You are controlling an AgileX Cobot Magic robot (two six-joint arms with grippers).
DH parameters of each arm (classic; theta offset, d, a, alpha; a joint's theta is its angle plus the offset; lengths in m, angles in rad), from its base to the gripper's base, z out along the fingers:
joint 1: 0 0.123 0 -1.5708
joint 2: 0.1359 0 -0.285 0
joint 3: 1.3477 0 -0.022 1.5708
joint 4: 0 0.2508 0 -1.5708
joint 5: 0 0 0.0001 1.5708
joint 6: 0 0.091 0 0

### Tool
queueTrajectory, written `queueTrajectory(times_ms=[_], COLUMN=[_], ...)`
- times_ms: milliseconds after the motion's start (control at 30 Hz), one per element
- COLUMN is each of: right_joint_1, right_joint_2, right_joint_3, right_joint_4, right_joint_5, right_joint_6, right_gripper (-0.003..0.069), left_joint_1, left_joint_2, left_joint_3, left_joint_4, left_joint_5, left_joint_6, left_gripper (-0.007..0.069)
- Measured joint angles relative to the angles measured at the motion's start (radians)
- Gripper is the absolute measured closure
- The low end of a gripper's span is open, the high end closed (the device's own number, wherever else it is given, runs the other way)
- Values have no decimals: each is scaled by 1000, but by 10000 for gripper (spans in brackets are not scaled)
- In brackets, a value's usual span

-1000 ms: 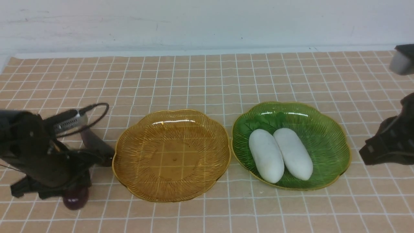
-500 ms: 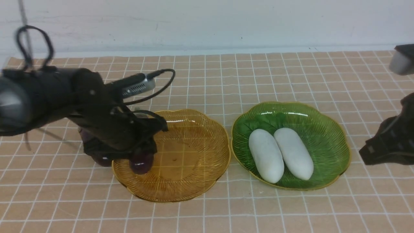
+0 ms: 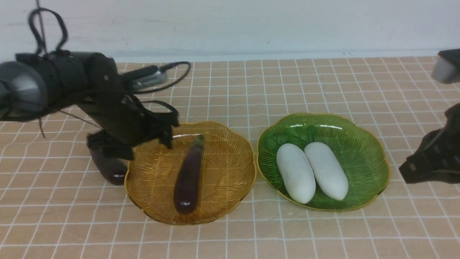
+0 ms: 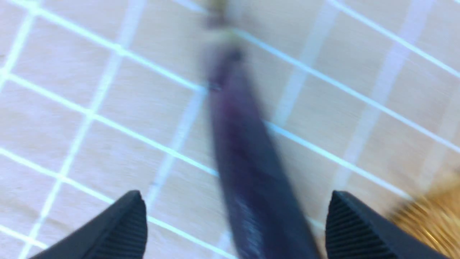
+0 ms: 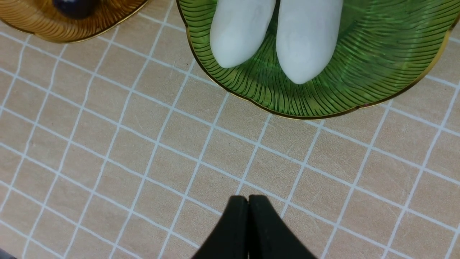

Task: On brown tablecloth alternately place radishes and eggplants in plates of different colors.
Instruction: 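Pick up the eggplant and place it in the yellow plate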

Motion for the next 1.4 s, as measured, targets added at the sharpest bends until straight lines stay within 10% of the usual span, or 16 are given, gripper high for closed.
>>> queueTrajectory(times_ms=[767,1400], right_joint_1=[0,0], right_joint_2=[0,-5], right_joint_3=[0,0], right_joint_4=[0,3], right_joint_5=[0,-7], right_joint_6=[-1,-5], right_gripper=[674,674], left_joint_1=[7,-320], left_joint_2=[128,25], left_joint_3=[-29,-93], left_joint_4=[1,-5], left_joint_5=[20,98], left_joint_6=[126,405], left_gripper=[356,356])
